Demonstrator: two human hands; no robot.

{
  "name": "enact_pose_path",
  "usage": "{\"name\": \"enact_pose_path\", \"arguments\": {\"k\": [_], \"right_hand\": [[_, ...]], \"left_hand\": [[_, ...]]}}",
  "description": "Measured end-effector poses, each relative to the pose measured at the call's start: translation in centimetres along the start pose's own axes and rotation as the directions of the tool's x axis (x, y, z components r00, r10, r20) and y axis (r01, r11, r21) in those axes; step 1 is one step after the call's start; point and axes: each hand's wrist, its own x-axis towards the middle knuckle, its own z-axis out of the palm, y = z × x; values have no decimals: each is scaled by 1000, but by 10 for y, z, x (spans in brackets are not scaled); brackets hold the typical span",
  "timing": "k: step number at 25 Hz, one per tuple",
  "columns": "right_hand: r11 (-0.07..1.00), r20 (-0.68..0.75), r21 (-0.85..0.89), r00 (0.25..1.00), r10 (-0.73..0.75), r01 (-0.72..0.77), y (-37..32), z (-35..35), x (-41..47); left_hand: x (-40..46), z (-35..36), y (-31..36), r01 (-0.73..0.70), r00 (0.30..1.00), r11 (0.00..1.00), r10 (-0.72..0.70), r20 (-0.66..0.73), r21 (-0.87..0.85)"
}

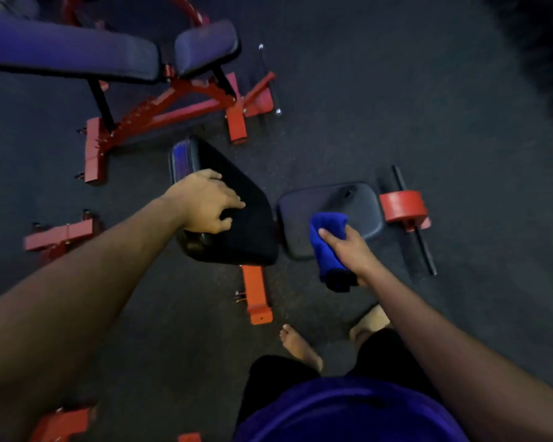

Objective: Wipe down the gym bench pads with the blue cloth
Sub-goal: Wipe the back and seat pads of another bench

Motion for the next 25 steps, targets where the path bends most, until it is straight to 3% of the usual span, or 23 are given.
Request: {"name": "enact_pose_path", "arguments": {"k": [4,6,9,12,15,18,22,25], "right_hand": [[997,-119,-45,992,49,-55,5,-102,-24],[994,-141,-77,988,64,-76,5,-140,-23],[987,-182,-145,982,48,-75,0,-188,-14],[970,-195,-226,980,46,-91,-4,-223,-1],[937,-130,-338,991,42,-84,-12,-241,12],[889,-93,-449,994,50,-86,-18,-256,34],[811,-74,-579,996,44,-79,-27,-277,74],[714,-6,-699,998,68,-53,-48,-284,107]], "left_hand": [[13,-10,26,249,968,957,-249,20,-149],[27,-8,59,358,912,875,-403,-79,-327],[64,-2,129,341,818,691,-552,-161,-637],[102,15,195,390,805,465,-591,49,-795],[131,39,234,421,828,405,-537,161,-812],[159,61,244,466,803,301,-539,255,-832],[207,80,226,581,682,100,-602,416,-808],[239,82,212,619,567,-128,-609,554,-775]]}}
